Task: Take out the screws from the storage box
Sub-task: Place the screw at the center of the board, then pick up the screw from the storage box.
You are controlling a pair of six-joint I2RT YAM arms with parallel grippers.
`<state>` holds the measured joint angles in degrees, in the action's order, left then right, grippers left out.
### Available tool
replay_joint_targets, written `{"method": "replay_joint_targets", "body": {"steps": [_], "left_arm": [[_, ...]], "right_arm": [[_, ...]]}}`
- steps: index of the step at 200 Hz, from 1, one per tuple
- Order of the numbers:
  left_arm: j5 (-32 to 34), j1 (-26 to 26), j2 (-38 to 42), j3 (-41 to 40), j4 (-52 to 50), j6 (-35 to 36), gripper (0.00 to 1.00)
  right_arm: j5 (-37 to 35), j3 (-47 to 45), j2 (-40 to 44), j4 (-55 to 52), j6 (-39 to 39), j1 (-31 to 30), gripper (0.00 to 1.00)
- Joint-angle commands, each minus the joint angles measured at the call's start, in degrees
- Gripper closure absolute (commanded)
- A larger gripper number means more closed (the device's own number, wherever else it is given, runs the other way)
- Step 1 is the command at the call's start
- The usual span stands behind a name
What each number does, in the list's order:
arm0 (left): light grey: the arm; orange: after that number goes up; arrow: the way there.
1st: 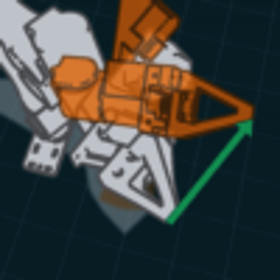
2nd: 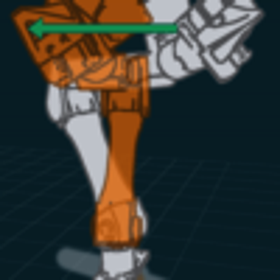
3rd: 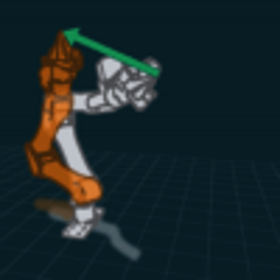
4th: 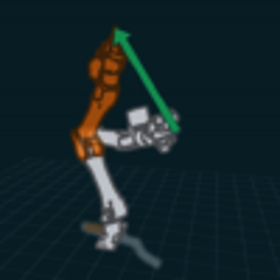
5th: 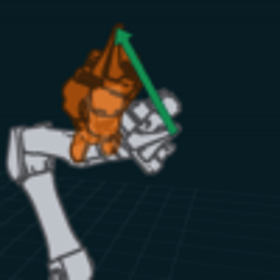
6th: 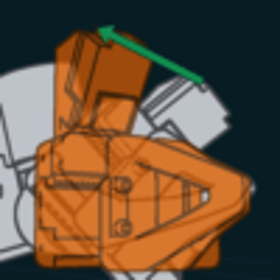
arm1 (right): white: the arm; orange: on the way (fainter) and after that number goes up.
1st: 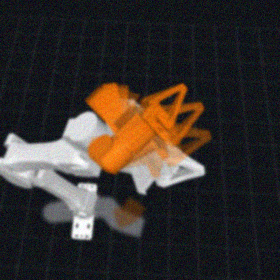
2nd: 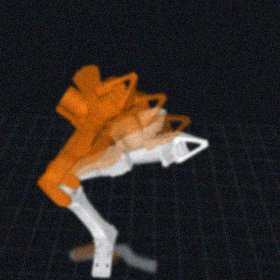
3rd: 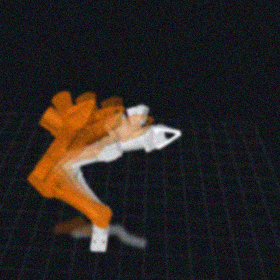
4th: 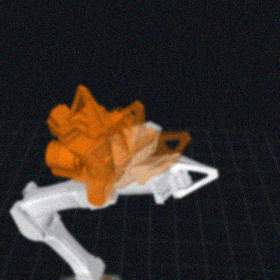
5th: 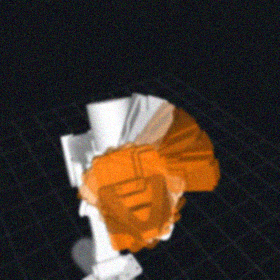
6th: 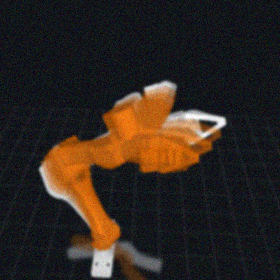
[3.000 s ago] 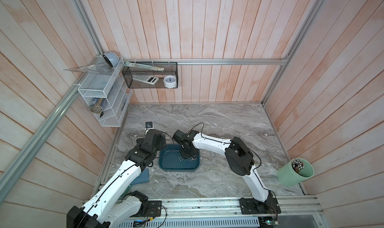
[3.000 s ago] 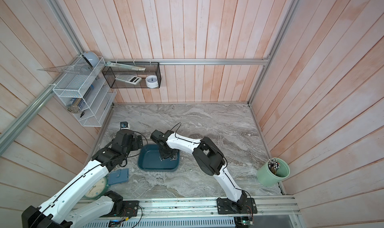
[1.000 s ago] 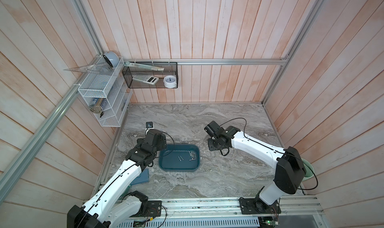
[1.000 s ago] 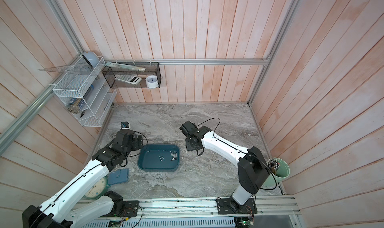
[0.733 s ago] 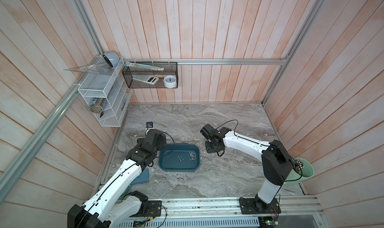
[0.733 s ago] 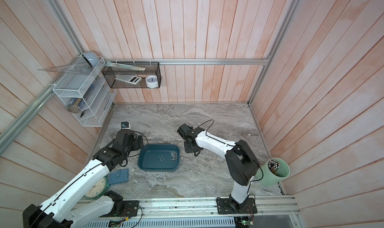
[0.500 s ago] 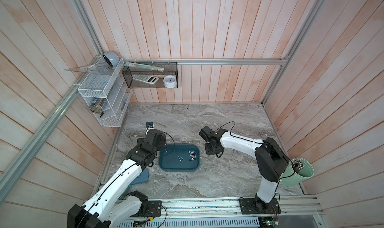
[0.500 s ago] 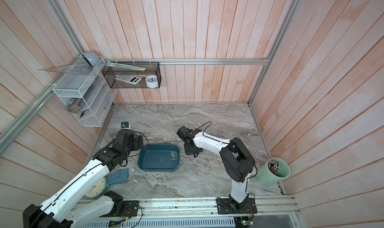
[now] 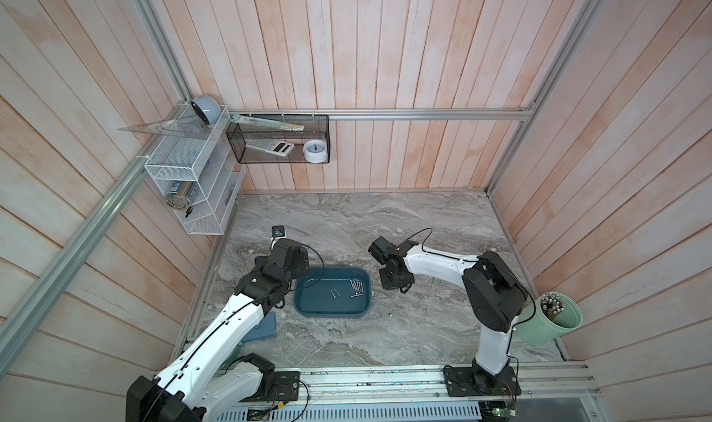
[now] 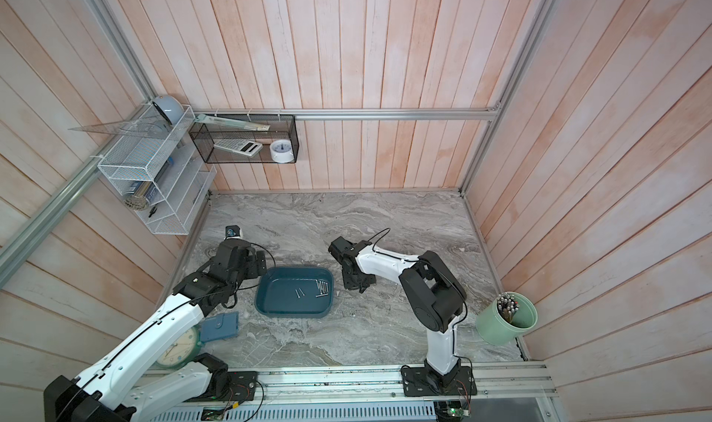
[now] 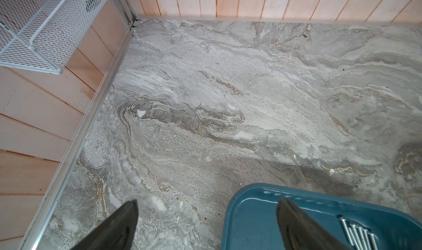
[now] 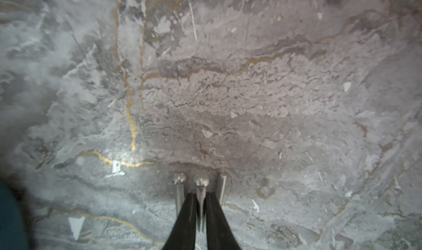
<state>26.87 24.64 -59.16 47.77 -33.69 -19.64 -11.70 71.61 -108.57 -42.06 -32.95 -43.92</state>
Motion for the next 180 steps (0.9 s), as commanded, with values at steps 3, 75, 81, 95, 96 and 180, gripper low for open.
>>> {"method": "replay_joint_targets", "body": {"steps": [3, 75, 81, 95, 96, 180], "left_arm": [[-0.2, -0.3, -0.3, 0.0, 0.0, 0.5, 0.00], [-0.3, -0.3, -0.1, 0.2, 0.0, 0.6, 0.00], [-0.2, -0.3, 0.0, 0.1, 0.0, 0.5, 0.00], [-0.3, -0.3, 0.3, 0.1, 0.0, 0.5, 0.00], [-0.3, -0.3, 0.3, 0.1, 0.0, 0.5, 0.00], [-0.8, -0.4, 1.2, 0.1, 0.2, 0.0, 0.00]], "right_arm": [[0.6, -0.6, -0.2, 0.0, -0.3, 0.2, 0.83], [0.0, 0.6, 5.3, -2.2, -0.1, 0.1, 0.82], [-0.1, 0.5, 6.4, -2.4, 0.0, 0.1, 0.82], [-0.3, 0.5, 8.8, -2.9, 0.0, 0.1, 0.82], [-0.4, 0.5, 9.0, -2.9, 0.0, 0.1, 0.82], [7.0, 13.3, 6.0, -1.8, -1.9, -8.5, 0.79]]}}
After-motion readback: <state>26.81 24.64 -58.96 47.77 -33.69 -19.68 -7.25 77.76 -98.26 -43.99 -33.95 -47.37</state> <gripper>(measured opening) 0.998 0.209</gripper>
